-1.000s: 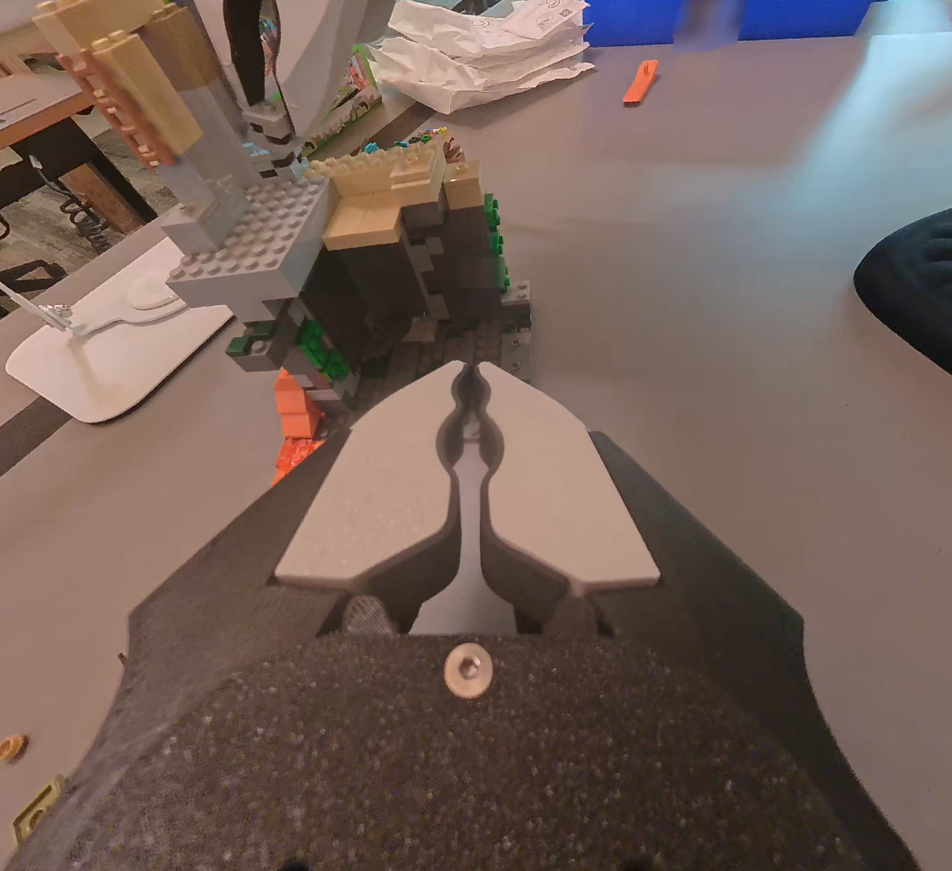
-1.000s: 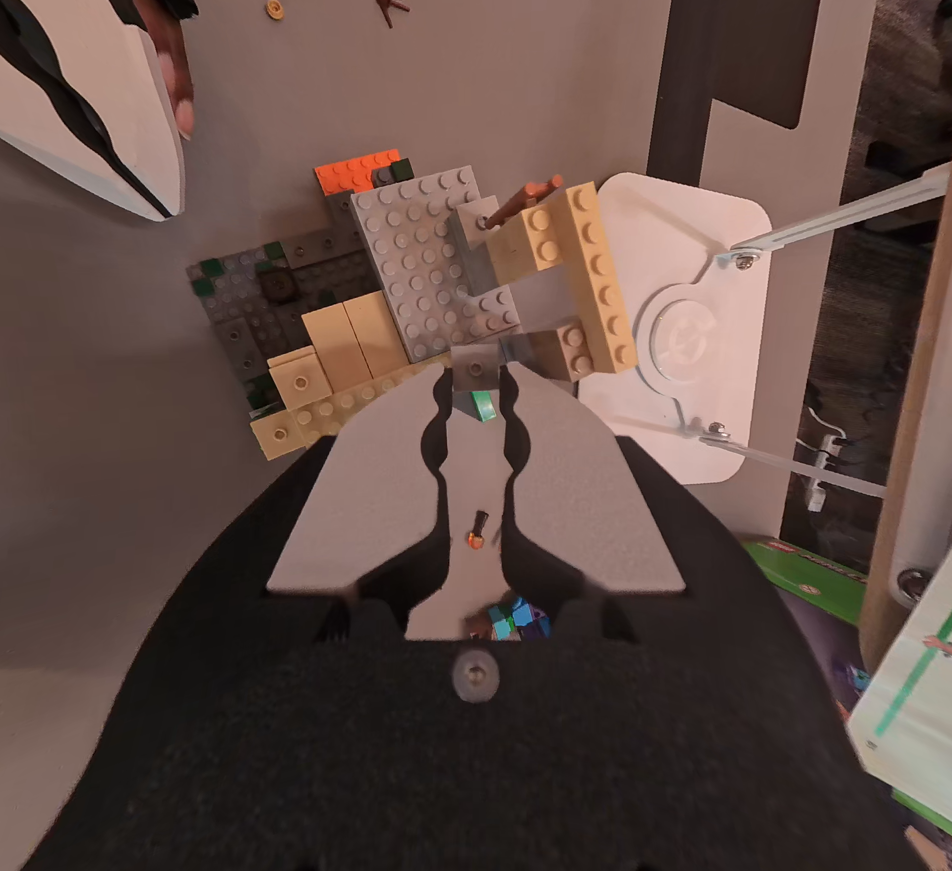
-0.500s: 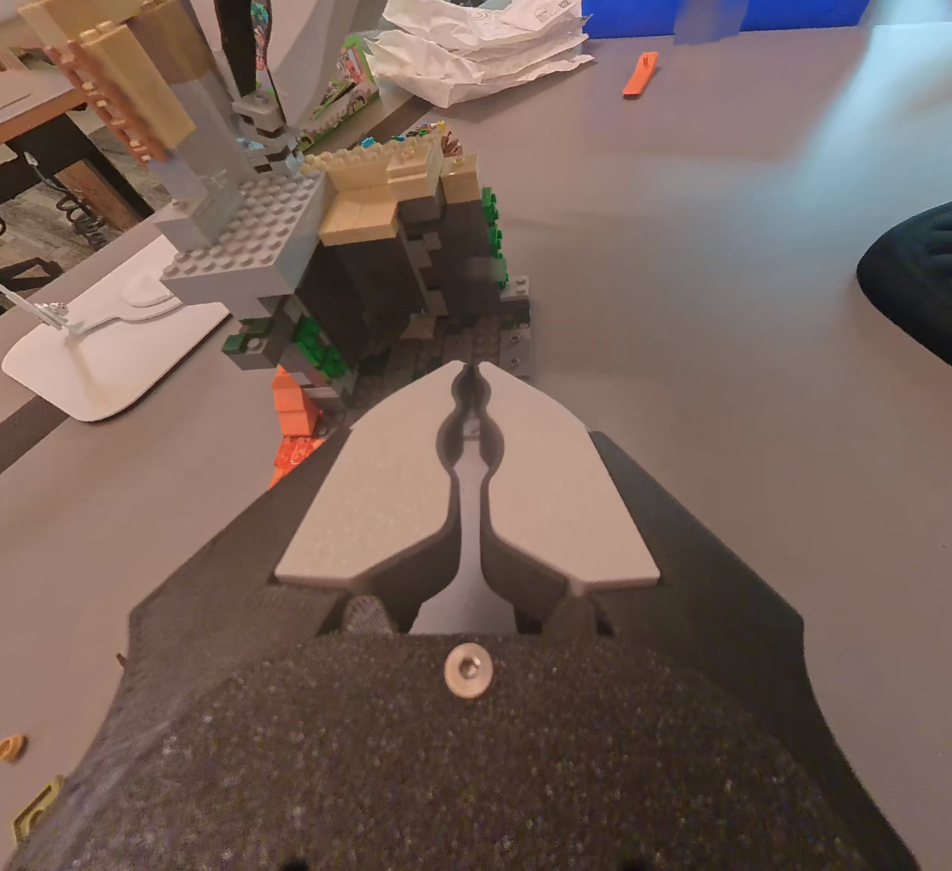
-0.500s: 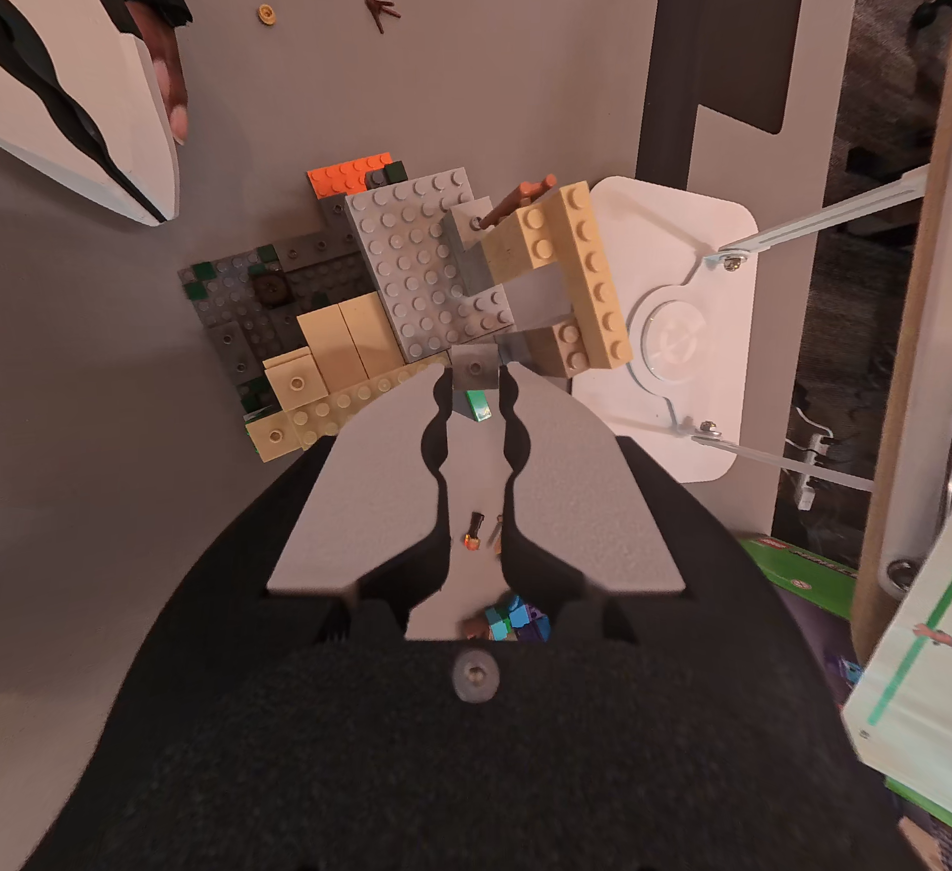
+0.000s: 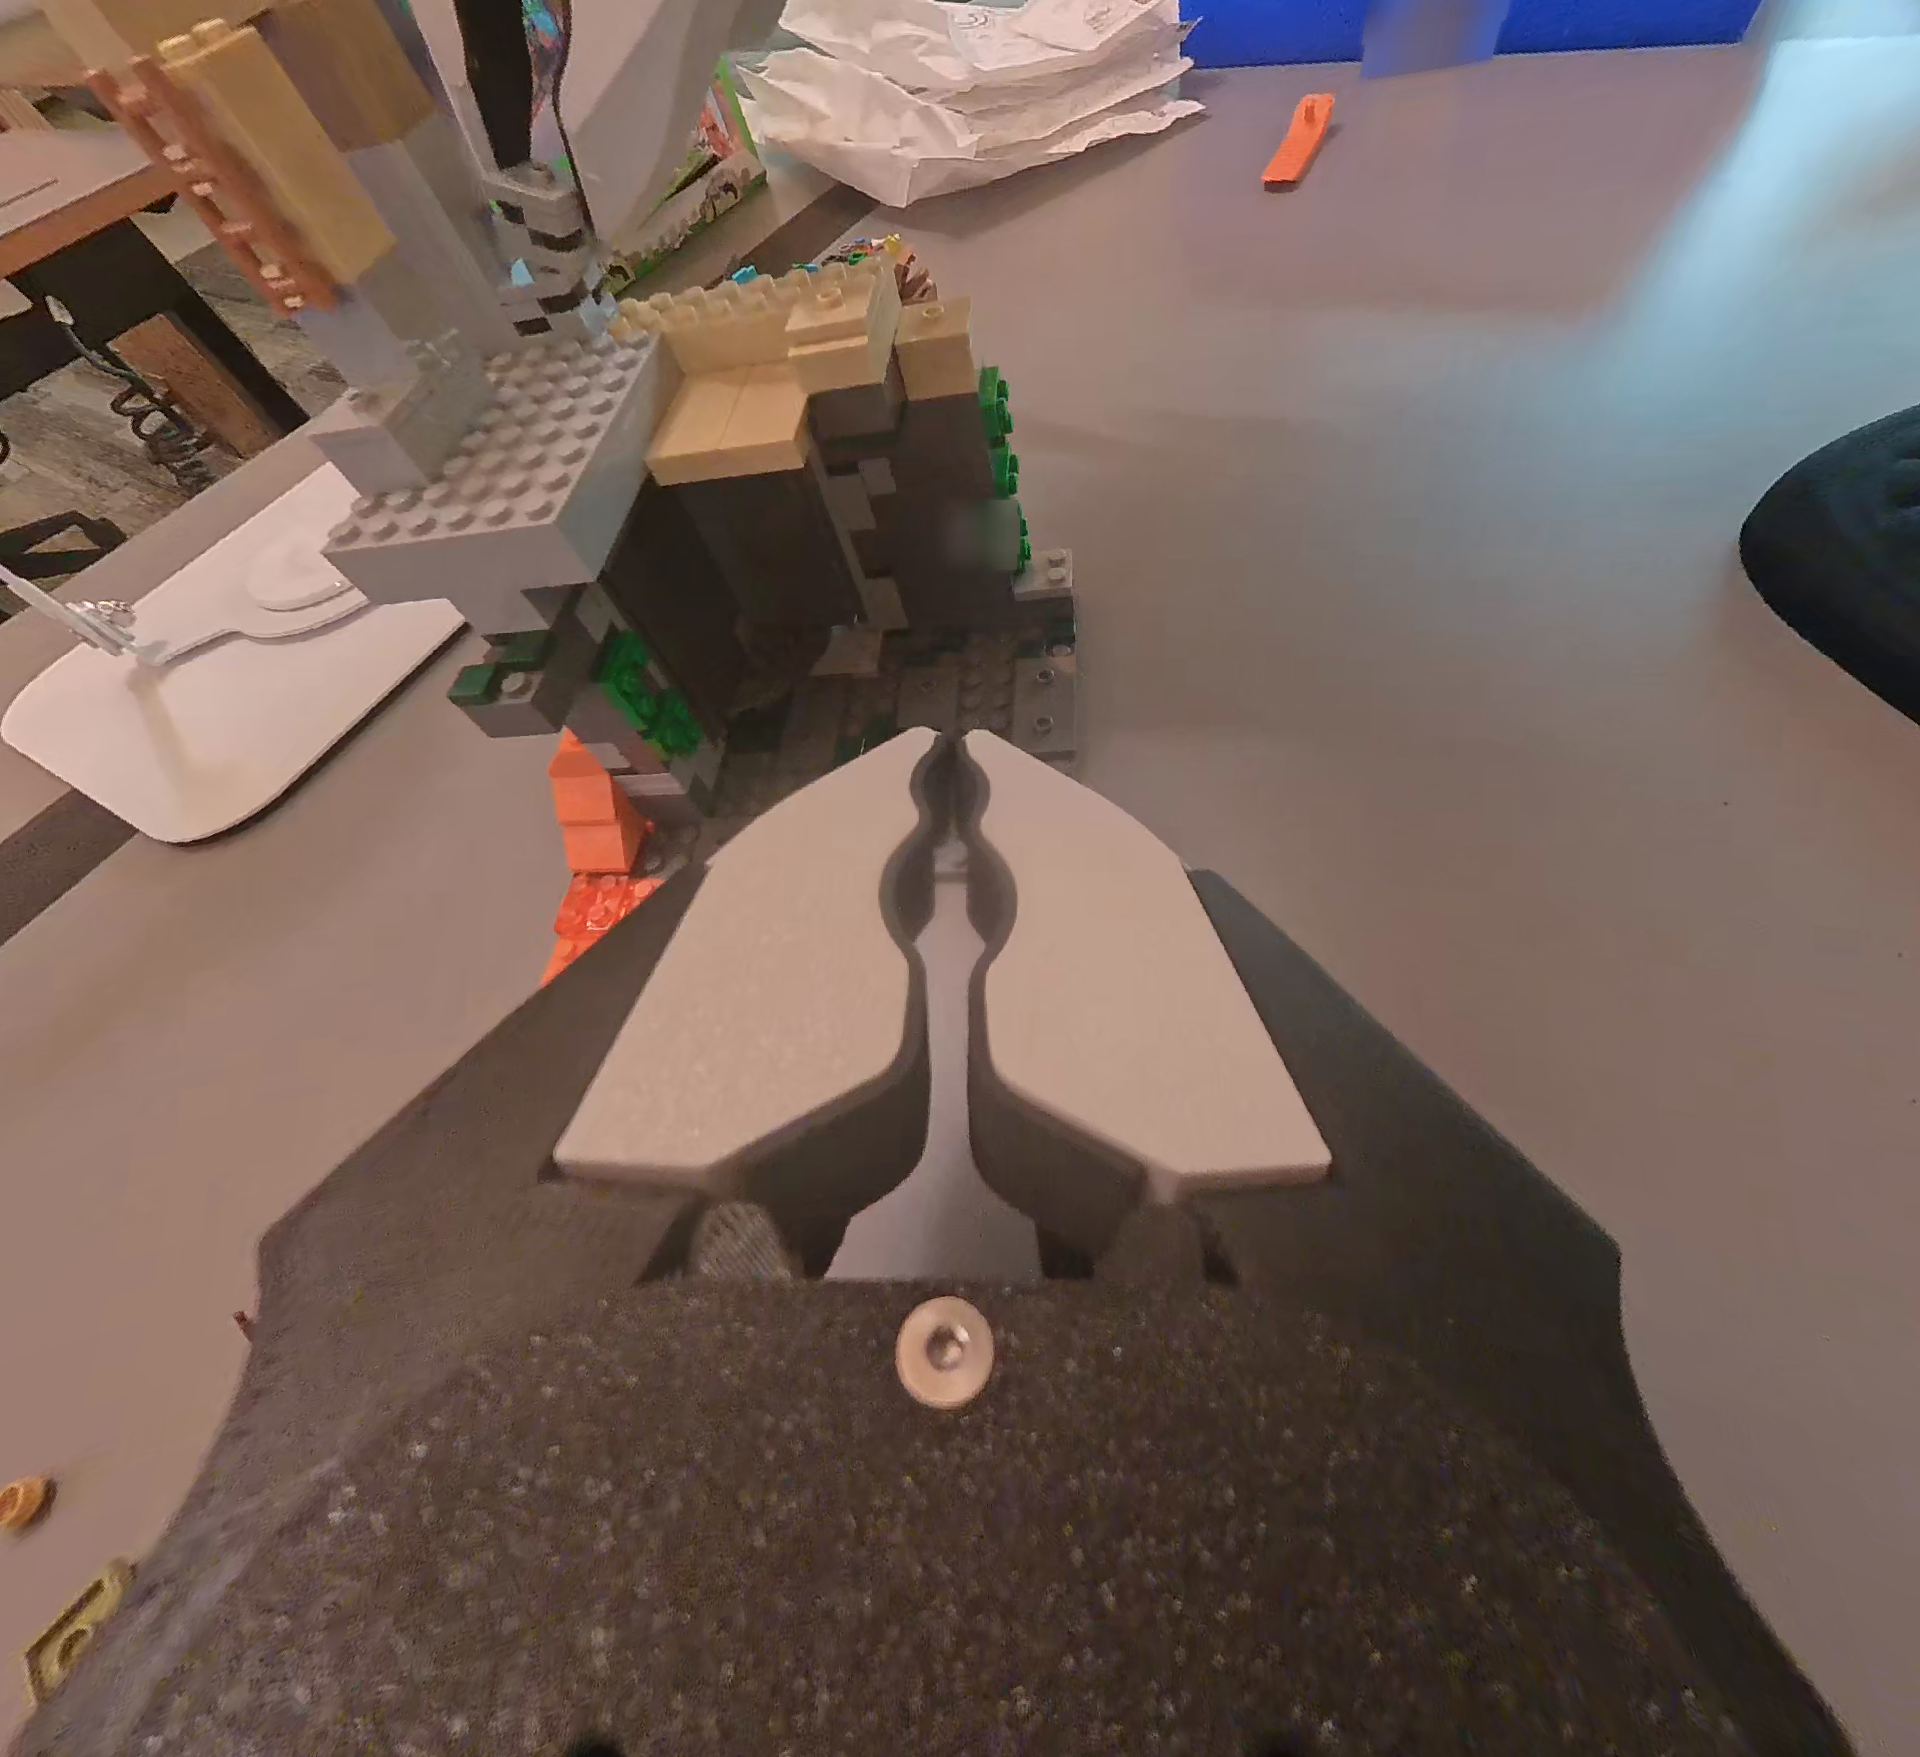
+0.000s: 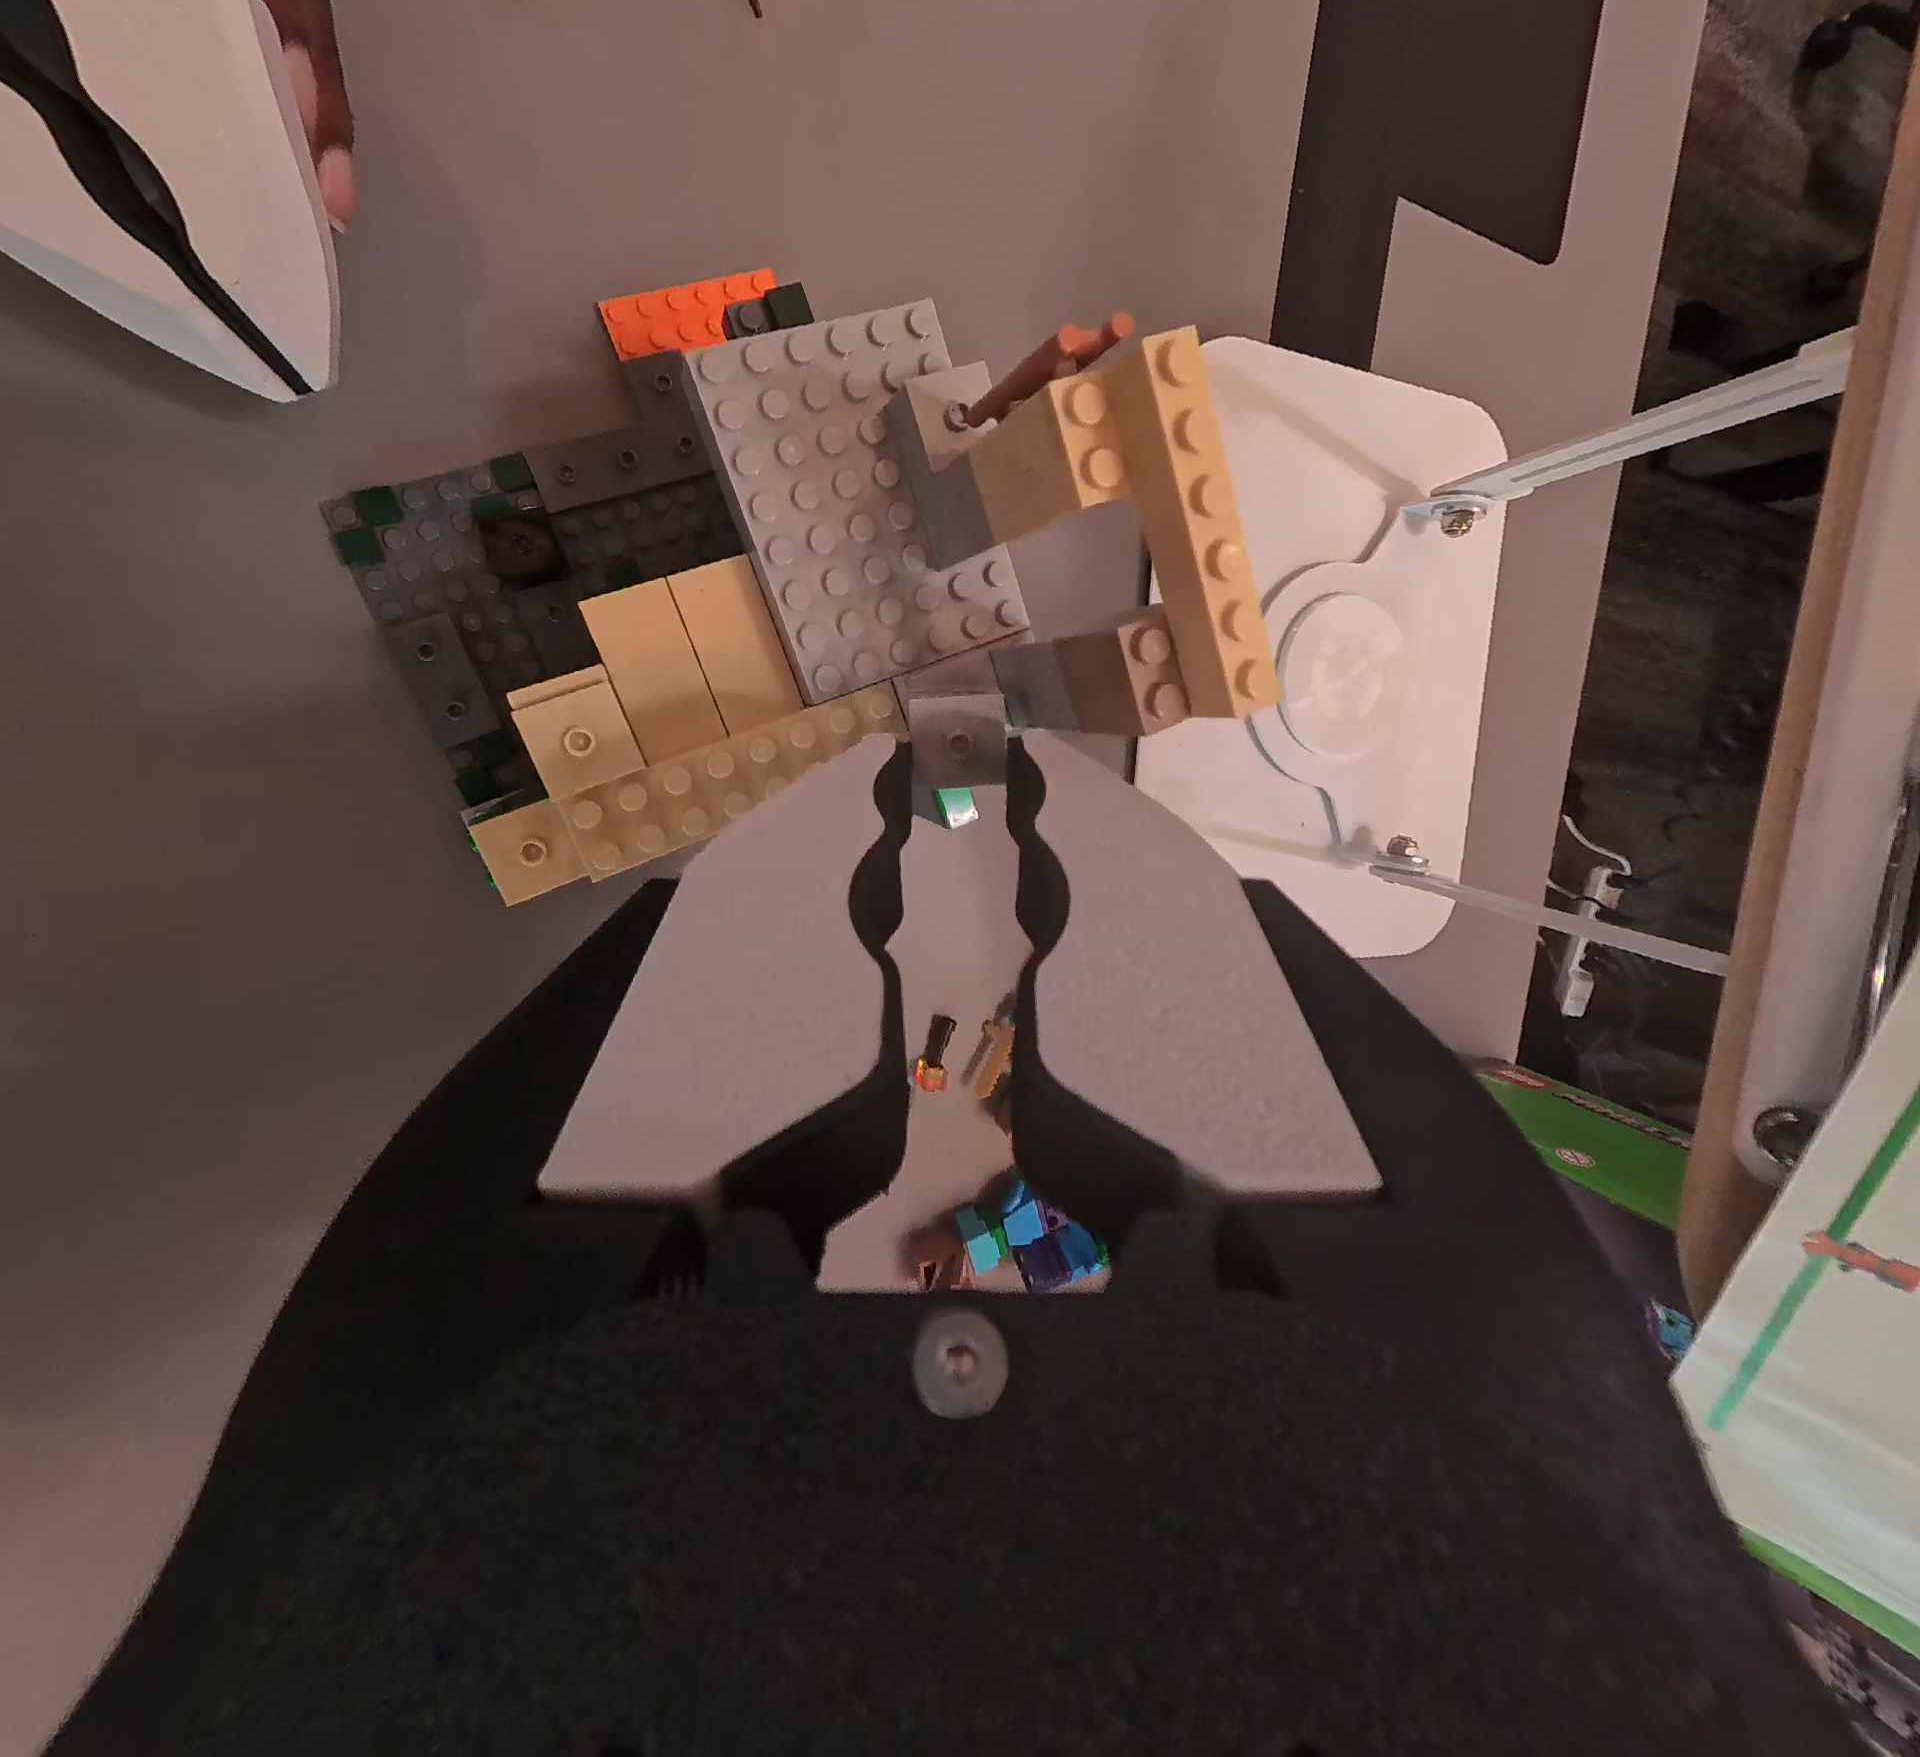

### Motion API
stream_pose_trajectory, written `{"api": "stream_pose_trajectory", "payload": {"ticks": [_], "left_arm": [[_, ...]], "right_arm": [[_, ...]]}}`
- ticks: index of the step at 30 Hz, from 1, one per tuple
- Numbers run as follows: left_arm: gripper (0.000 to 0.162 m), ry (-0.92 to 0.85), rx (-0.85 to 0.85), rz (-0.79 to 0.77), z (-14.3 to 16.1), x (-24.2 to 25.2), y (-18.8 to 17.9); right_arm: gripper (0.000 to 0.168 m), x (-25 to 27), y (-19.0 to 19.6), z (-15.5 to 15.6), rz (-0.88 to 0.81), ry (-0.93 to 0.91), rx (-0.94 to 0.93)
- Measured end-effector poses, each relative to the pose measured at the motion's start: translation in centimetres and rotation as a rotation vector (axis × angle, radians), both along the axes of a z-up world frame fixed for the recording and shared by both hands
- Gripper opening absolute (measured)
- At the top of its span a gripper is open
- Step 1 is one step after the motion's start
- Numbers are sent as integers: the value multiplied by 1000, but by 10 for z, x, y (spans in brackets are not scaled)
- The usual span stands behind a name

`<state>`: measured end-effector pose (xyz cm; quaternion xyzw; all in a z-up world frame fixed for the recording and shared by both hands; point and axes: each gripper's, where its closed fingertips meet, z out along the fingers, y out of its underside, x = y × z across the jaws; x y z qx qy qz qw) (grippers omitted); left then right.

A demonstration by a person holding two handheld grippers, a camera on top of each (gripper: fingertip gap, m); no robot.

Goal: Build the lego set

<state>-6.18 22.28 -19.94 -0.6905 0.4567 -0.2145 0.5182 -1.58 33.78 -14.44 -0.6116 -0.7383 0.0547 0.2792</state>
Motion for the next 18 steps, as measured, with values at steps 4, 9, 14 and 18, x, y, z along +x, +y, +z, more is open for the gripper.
{"api": "stream_pose_trajectory", "payload": {"ticks": [4, 9, 14, 18], "left_arm": [[0, 1, 0, -2, 0, 0, 0], [0, 2, 0, 0, 0, 0, 0], [0, 6, 0, -2, -1, 0, 0], [0, 4, 2, -2, 0, 0, 0]], "right_arm": [[17, 0, 1, 0, -2, -1, 1], [17, 1, 3, 1, -4, -3, -8], [17, 1, 4, -1, 0, -16, -12], [18, 2, 6, 0, -4, -11, -29]]}}
